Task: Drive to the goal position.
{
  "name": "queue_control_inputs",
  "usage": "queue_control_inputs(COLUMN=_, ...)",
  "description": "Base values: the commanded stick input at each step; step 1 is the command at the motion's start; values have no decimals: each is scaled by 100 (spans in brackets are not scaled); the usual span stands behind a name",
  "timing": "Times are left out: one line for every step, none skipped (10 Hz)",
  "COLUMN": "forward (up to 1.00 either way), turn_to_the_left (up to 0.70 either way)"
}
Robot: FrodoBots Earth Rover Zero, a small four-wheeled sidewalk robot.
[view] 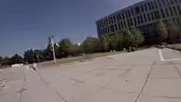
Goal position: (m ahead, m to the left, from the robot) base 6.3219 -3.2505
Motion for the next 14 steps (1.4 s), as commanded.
queue_control_inputs(forward=70, turn_to_the_left=-28)
queue_control_inputs(forward=70, turn_to_the_left=-3)
queue_control_inputs(forward=70, turn_to_the_left=1)
queue_control_inputs(forward=70, turn_to_the_left=1)
queue_control_inputs(forward=70, turn_to_the_left=1)
queue_control_inputs(forward=70, turn_to_the_left=1)
queue_control_inputs(forward=70, turn_to_the_left=1)
queue_control_inputs(forward=70, turn_to_the_left=1)
queue_control_inputs(forward=70, turn_to_the_left=1)
queue_control_inputs(forward=70, turn_to_the_left=1)
queue_control_inputs(forward=70, turn_to_the_left=1)
queue_control_inputs(forward=70, turn_to_the_left=1)
queue_control_inputs(forward=70, turn_to_the_left=-4)
queue_control_inputs(forward=70, turn_to_the_left=-12)
